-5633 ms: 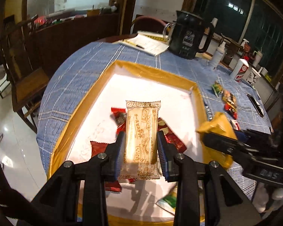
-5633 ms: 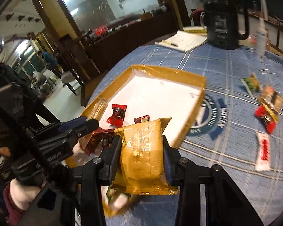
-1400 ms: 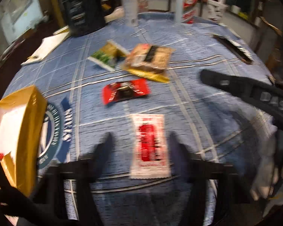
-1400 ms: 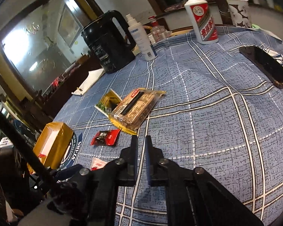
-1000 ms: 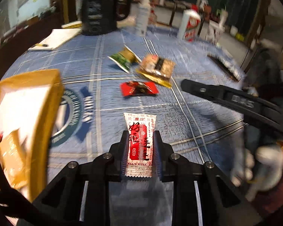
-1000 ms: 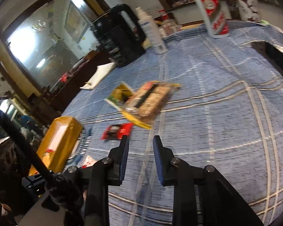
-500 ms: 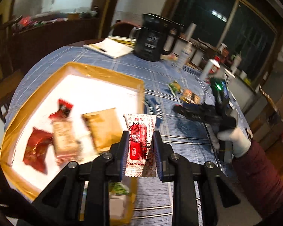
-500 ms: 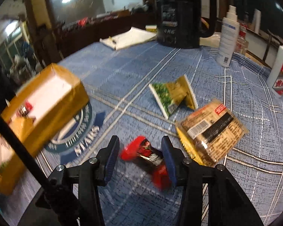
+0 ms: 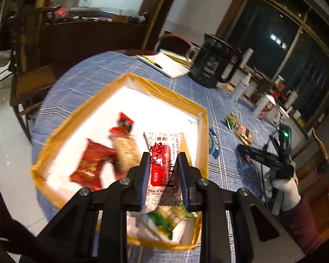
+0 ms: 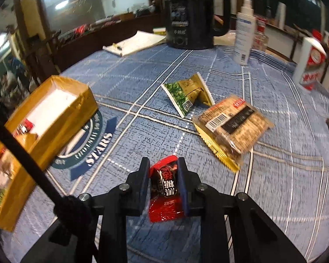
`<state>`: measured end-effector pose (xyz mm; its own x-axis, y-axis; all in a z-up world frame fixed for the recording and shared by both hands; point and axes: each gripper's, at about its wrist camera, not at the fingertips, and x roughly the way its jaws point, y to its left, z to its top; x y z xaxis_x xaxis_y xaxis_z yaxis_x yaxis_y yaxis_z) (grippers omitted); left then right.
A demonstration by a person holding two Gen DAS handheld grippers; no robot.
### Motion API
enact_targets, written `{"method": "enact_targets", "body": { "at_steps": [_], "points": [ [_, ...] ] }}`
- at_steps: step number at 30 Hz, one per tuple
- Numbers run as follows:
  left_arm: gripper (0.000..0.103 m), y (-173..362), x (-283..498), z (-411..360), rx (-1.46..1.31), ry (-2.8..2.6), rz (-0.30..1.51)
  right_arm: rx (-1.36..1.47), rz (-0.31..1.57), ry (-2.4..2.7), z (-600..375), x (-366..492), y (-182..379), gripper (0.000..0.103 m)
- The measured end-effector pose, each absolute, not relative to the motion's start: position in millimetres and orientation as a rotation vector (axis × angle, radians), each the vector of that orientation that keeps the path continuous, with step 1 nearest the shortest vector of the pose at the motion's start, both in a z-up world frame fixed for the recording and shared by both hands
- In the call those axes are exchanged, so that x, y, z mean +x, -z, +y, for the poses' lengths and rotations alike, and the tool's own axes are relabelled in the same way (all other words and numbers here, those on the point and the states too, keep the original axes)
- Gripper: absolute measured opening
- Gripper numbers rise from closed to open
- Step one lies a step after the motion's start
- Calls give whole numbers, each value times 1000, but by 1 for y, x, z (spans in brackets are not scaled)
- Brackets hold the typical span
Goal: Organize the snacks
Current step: 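Carry the red candy and sauce packet into the tray and release them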
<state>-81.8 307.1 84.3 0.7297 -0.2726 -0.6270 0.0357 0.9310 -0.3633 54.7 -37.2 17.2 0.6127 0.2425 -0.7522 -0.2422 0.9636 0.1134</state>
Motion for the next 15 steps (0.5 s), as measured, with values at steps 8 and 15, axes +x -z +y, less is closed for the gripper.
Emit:
{"method": "enact_targets", "body": {
  "at_steps": [8,15],
  "points": [
    [27,-72,-107,314,-398,200,722,219,849,-372,-41,7,-42,24],
    [27,-69,-109,328,-441,216,700,296,842,-522,1,-16,-76,24]
  ]
}}
